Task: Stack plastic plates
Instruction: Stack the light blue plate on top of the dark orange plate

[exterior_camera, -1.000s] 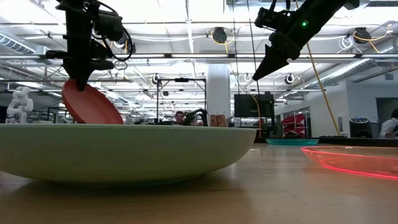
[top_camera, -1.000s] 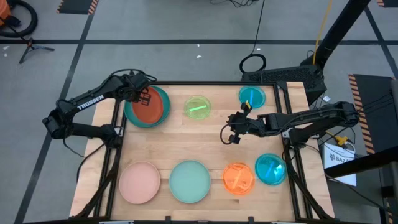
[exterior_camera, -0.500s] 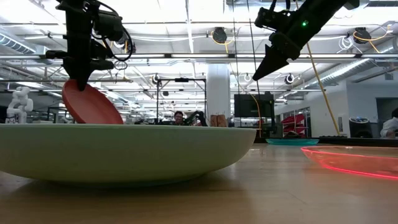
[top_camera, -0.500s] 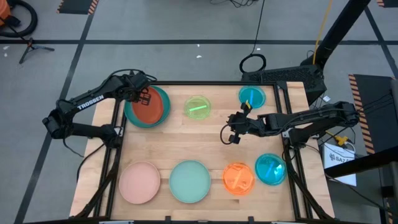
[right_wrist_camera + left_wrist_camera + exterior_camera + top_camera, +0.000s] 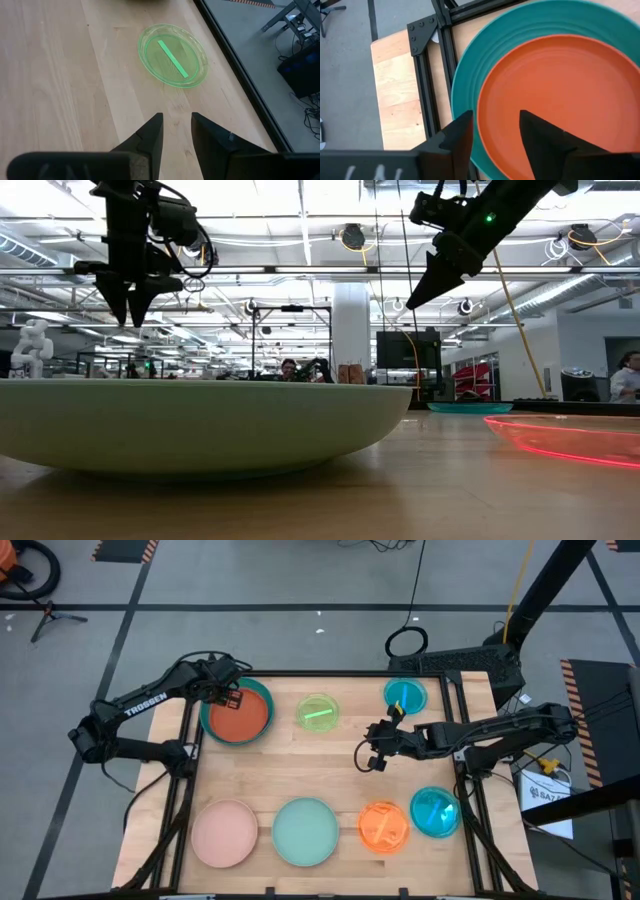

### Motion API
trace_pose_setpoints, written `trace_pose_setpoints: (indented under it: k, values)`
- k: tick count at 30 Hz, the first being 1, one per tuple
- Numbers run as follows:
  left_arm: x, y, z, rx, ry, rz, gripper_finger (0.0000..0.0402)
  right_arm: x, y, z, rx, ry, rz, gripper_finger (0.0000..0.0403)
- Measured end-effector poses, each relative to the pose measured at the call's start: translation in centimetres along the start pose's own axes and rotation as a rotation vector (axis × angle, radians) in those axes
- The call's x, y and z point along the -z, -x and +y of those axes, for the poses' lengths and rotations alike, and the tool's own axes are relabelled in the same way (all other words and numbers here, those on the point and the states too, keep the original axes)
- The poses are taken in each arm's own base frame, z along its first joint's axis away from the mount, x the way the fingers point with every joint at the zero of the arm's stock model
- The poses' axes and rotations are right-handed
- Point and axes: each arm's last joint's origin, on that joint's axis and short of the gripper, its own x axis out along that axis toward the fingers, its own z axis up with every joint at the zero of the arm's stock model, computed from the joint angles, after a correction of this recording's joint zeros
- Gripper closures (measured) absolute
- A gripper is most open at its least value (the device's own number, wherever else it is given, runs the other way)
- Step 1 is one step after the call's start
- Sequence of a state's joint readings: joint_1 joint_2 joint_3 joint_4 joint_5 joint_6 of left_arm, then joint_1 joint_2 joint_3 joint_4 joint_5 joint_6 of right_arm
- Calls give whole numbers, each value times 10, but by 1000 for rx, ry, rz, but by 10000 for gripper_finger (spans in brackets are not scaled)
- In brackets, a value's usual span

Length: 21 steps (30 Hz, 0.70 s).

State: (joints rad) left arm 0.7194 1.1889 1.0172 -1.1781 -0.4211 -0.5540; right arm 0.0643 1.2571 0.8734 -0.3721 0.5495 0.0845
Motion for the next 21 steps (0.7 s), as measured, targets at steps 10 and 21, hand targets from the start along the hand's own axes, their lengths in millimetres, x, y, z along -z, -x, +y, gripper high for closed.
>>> trace_pose_setpoints:
  k: [10, 21]
  values:
    - [2, 15, -34, 157, -58, -173, 227, 0, 0, 0, 0, 2, -1, 309]
    - [46, 63, -96, 492, -339, -392, 227, -8, 1, -3, 106, -12, -76, 309]
